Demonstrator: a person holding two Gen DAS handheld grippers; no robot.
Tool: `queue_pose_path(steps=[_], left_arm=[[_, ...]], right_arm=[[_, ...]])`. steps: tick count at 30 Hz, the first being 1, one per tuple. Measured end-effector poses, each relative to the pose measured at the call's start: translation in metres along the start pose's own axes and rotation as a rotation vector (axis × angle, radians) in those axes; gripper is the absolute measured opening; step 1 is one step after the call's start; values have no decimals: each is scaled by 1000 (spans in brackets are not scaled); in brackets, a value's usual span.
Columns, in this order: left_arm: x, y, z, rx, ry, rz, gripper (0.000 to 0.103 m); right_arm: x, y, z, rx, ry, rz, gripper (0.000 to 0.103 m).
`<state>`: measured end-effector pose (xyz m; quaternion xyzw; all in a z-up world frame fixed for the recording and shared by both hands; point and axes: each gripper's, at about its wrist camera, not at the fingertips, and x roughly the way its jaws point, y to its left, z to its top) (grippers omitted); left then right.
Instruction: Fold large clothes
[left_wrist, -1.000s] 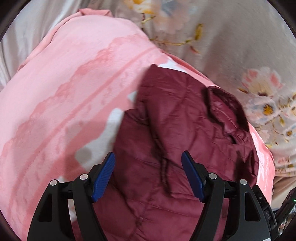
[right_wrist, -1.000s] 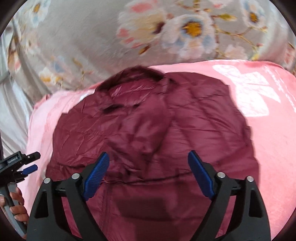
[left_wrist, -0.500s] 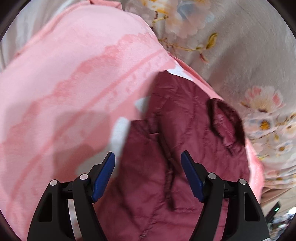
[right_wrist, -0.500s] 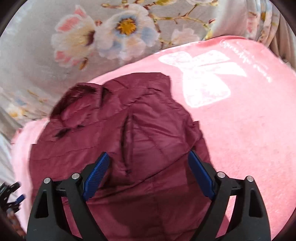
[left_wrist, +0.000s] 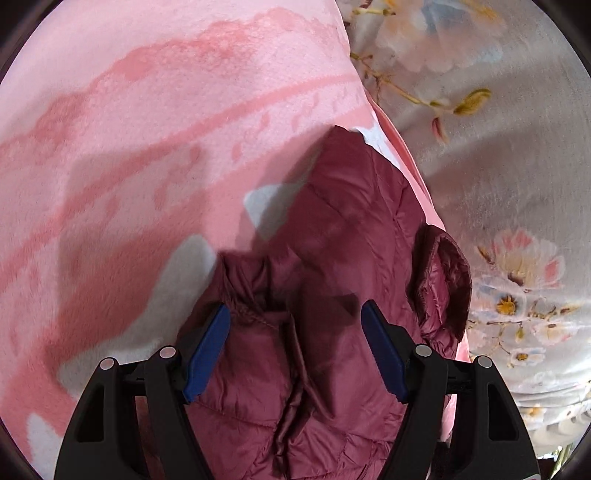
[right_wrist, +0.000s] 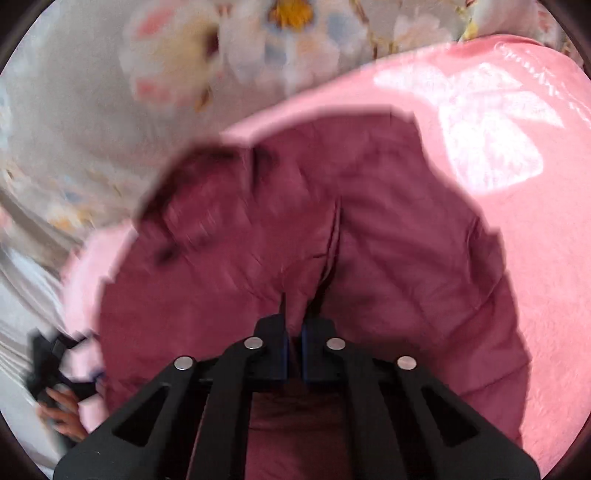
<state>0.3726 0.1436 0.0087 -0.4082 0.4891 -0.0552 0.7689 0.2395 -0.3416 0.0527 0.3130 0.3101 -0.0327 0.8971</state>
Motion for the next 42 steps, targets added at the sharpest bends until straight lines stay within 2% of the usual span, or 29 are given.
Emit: queue_pose_path(steps=[1, 2, 4, 5, 10, 14, 15, 16, 17, 18, 19, 20, 21, 22, 23, 24, 25, 28, 31, 33, 35, 37, 41, 42], left_arm=[[0, -1, 0, 9, -3, 6, 70], [0, -1, 1, 18, -6, 17, 70], [3, 0, 1, 26, -1, 25, 70], [3, 0, 0, 23, -1, 24, 70], [0, -8, -13, 43, 24, -19, 70], [9, -16, -17, 67, 39, -5, 69], [12, -16, -17, 65, 39, -3, 65], [15, -16, -14, 68, 33, 8, 45], [16, -17, -12, 84, 27, 22, 30], [16, -19, -10, 103, 23, 36, 2], [12, -22, -9, 127, 10, 53, 0], [2, -25, -9, 156, -31, 73, 0], [-7, -29, -9, 189, -69, 95, 0], [-17, -33, -12, 233, -113, 125, 0], [-20, -36, -14, 272, -121, 141, 0], [-19, -39, -17, 294, -117, 167, 0], [-16, -42, -23, 331, -115, 215, 0], [-11, -49, -39, 448, -174, 357, 0], [6, -42, -42, 465, -138, 394, 0], [14, -38, -43, 472, -129, 413, 0], [16, -41, -48, 513, -153, 454, 0], [13, -44, -53, 542, -169, 484, 7], [-10, -48, -59, 578, -164, 488, 17], [-19, -52, -61, 590, -175, 483, 25]], right_arm=[[-19, 0, 7, -14, -83, 0, 1], [-22, 3, 9, -68, -103, -84, 1], [3, 2, 5, -160, 13, -179, 1], [10, -1, 0, -171, 51, -199, 1], [6, 2, -1, -177, 48, -168, 1], [5, 14, -4, -211, 62, -153, 1], [5, 18, -2, -220, 63, -150, 1], [5, 23, -1, -228, 62, -146, 1], [0, 27, -1, -232, 54, -135, 1], [-9, 32, -1, -232, 34, -109, 1], [-19, 36, 0, -235, 9, -63, 1], [-27, 37, 0, -242, -16, -32, 1], [-28, 37, -4, -276, -30, -78, 1], [-13, 34, -10, -311, 22, -155, 1], [8, 26, -19, -335, 98, -233, 1], [20, 21, -27, -341, 144, -265, 1], [22, 20, -32, -344, 151, -274, 1], [7, 26, -40, -337, 74, -214, 1], [41, 11, -59, -348, 186, -283, 1], [41, 18, -62, -404, 171, -318, 2], [37, 21, -60, -398, 174, -326, 5], [27, 18, -56, -372, 167, -327, 7], [-17, 16, -44, -343, 56, -359, 36], [-26, 19, -39, -340, 27, -354, 38]])
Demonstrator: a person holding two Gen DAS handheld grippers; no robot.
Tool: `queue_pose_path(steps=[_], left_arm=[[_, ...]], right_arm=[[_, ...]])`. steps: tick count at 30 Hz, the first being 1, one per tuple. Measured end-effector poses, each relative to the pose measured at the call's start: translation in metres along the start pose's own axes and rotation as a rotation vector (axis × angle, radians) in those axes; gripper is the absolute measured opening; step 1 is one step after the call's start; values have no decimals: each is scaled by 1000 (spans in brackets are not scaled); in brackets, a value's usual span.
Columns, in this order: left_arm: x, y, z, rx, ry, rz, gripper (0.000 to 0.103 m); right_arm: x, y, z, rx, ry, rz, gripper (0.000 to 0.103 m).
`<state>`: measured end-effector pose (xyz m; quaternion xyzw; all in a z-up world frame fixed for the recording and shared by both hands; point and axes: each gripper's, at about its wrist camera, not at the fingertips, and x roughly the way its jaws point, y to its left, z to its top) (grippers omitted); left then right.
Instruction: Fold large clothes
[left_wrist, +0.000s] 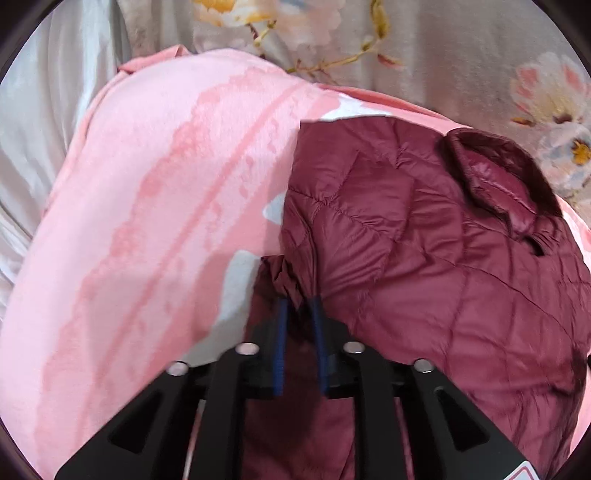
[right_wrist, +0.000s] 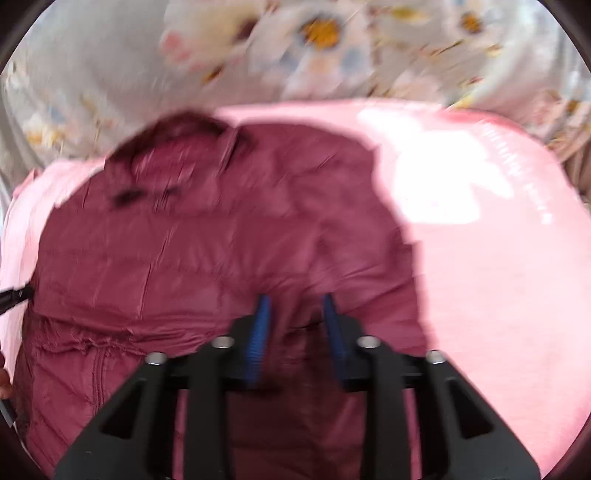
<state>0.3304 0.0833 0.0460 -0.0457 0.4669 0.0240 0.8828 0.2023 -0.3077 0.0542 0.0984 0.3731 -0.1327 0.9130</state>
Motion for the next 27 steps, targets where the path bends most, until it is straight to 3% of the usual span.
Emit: queue_pose_path(steps=[1, 5, 7, 11, 15, 19, 27], left_arm=[[-9, -1, 2, 7, -22, 1, 34], [-41, -26, 14, 41, -127, -12, 42], [-50, -52, 19, 79, -162, -39, 56], [-35, -98, 18, 146, -161, -50, 56], [2, -124, 4, 192, -119, 15, 56], [30, -122, -14, 204, -84, 40, 57], [43, -120, -30, 203, -134, 51, 62]], right_arm=[[-9, -1, 2, 2, -19, 9, 38], [-23, 18, 23, -12, -57, 86, 38], [-18, 36, 27, -35, -54, 106, 37], [-1, 77, 21, -142, -54, 81, 37], [17, 86, 3, -179, -37, 34, 37], [45, 78, -19, -193, 12, -39, 37], [61, 60, -33, -117, 40, 9, 39]])
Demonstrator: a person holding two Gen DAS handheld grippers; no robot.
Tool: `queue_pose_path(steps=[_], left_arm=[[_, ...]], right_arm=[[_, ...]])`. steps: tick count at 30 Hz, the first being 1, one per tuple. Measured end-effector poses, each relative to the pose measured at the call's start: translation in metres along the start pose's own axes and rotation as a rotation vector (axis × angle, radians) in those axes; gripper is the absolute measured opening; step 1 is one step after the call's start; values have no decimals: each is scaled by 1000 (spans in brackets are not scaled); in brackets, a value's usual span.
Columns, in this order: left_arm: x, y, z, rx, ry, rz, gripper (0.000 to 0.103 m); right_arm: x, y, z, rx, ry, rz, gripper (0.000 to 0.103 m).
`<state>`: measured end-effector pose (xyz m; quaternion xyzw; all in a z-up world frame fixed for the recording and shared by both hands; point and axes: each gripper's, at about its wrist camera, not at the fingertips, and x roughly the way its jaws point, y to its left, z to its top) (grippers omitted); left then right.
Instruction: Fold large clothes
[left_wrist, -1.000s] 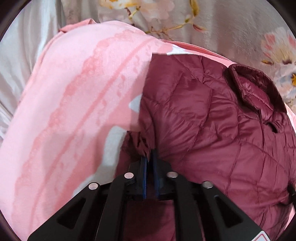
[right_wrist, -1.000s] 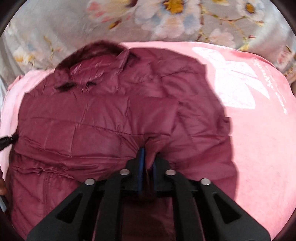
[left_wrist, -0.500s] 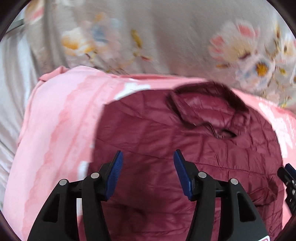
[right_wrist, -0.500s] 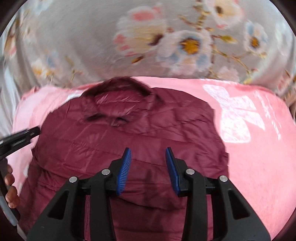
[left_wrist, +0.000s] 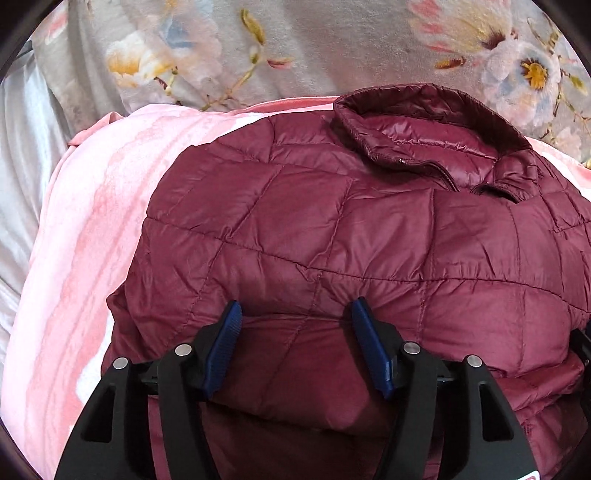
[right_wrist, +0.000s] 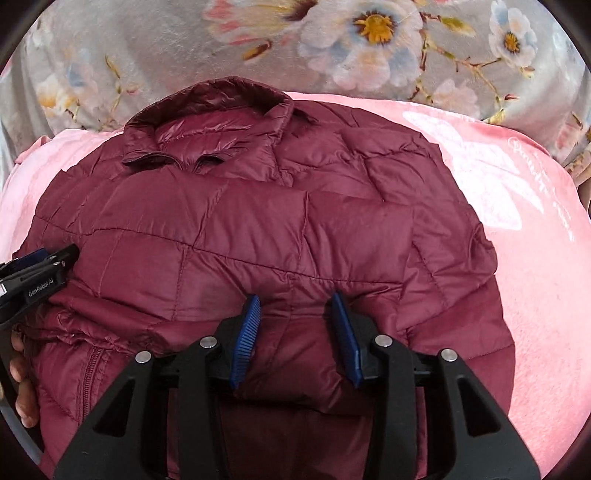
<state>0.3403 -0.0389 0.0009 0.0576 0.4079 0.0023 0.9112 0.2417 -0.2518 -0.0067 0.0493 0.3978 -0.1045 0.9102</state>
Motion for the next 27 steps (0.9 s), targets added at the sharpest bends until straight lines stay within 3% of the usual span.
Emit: queue_pose_path(steps=[18, 21, 23, 27], left_arm=[[0, -9, -2, 30, -7, 54, 67], [-4, 4, 2, -16, 12, -33, 67], [-8, 13, 11, -34, 39, -101, 67], [-20, 37, 53, -149, 49, -237, 67]], right_arm=[[1, -2, -1, 12, 2, 19, 46], [-8, -9, 4, 51, 20, 78, 50], [-18, -17, 19, 81, 46, 218, 51], [-24, -26, 63, 81, 24, 288, 64]])
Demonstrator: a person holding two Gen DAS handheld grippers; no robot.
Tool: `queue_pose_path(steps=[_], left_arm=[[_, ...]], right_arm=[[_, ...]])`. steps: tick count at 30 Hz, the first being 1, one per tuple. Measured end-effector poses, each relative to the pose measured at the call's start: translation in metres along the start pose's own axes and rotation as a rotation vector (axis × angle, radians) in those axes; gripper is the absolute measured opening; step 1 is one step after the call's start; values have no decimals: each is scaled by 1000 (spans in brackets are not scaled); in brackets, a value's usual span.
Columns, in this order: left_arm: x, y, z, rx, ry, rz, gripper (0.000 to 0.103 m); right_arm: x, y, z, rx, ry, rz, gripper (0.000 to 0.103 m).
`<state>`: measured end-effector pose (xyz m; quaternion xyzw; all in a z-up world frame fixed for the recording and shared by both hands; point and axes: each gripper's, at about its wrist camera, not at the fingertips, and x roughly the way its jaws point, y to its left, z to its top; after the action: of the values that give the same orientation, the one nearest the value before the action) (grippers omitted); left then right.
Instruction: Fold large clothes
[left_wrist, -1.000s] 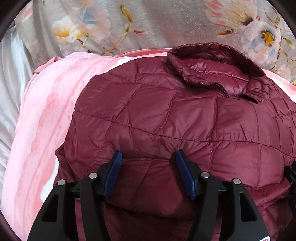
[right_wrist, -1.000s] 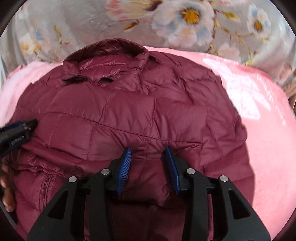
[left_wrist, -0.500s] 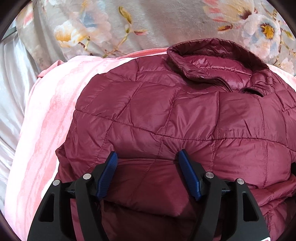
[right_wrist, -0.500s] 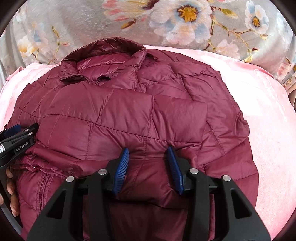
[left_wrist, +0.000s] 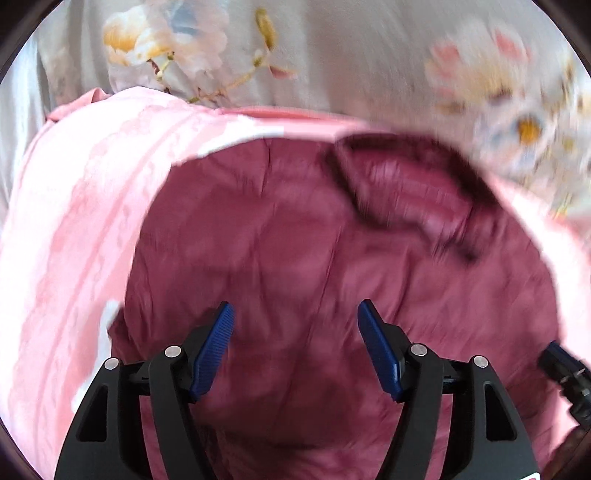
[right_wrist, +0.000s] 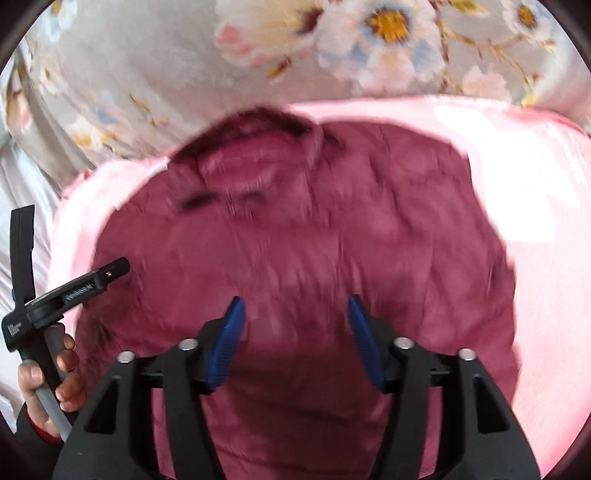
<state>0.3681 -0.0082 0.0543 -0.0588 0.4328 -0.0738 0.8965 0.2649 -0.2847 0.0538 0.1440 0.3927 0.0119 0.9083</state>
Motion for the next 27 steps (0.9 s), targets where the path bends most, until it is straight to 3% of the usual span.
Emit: queue_pose_path(steps=[5, 8, 14, 16, 18, 19, 20, 21, 24, 27], left_arm=[[15, -9, 52, -78, 32, -101, 67], [45, -21, 71, -96, 99, -153, 67], [88, -28, 79, -126, 141, -165, 65], [93, -30, 78, -110, 149, -168, 63], [96, -33, 76, -81, 162, -175, 38], [97, -35, 75, -66, 166, -186, 31], [95, -37, 75, -57, 163, -197, 16], [93, -39, 75, -47, 152, -195, 6], [81, -44, 75, 4, 88, -157, 5], [84, -51, 68, 80, 69, -94, 4]], right_arm=[[27, -24, 53, 132, -26, 101, 64], [54, -39, 74, 207, -50, 130, 64], [106, -43, 83, 212, 24, 87, 65], [112, -30, 83, 171, 43, 117, 65], [113, -17, 83, 151, 74, 207, 48], [109, -9, 83, 138, 73, 236, 41], [103, 1, 86, 111, 54, 266, 19], [96, 6, 88, 99, 31, 287, 10], [71, 9, 87, 86, -55, 302, 8], [84, 2, 73, 40, -26, 145, 7]])
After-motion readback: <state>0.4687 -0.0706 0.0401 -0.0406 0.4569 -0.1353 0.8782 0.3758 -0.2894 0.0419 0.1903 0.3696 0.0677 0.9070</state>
